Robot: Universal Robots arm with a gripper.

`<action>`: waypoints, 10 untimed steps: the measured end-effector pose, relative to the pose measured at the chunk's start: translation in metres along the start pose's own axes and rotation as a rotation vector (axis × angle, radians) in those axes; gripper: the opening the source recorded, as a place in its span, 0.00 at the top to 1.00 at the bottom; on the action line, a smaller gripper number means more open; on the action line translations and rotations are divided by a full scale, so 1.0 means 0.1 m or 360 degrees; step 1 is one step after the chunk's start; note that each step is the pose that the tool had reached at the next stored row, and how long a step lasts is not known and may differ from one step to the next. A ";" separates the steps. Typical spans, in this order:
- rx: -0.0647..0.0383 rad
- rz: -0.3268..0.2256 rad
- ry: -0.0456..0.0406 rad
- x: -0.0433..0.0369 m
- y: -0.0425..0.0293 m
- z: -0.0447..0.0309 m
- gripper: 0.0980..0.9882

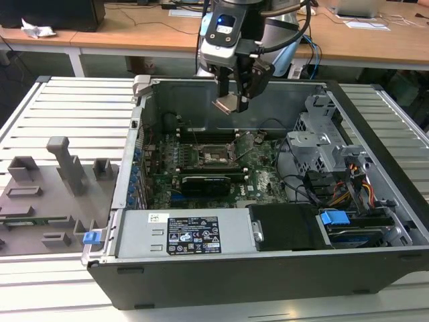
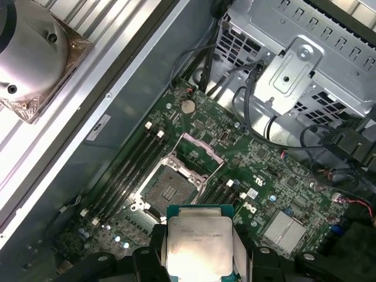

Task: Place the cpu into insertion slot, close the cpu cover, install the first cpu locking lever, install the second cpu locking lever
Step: 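Place the cpu into insertion slot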

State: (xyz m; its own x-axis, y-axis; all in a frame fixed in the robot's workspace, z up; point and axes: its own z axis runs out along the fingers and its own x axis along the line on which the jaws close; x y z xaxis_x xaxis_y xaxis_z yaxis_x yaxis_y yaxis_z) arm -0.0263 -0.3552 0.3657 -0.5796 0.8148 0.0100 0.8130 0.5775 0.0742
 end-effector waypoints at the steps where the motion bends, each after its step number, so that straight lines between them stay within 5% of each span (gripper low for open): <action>1: 0.0000 0.0004 0.0000 0.000 0.000 0.001 0.51; 10: -0.0001 0.0054 -0.0004 0.000 -0.001 0.014 0.51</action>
State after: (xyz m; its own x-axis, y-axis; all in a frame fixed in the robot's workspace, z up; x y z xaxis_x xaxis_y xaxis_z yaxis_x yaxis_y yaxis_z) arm -0.0263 -0.3552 0.3643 -0.5516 0.8340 0.0101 0.8322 0.5495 0.0742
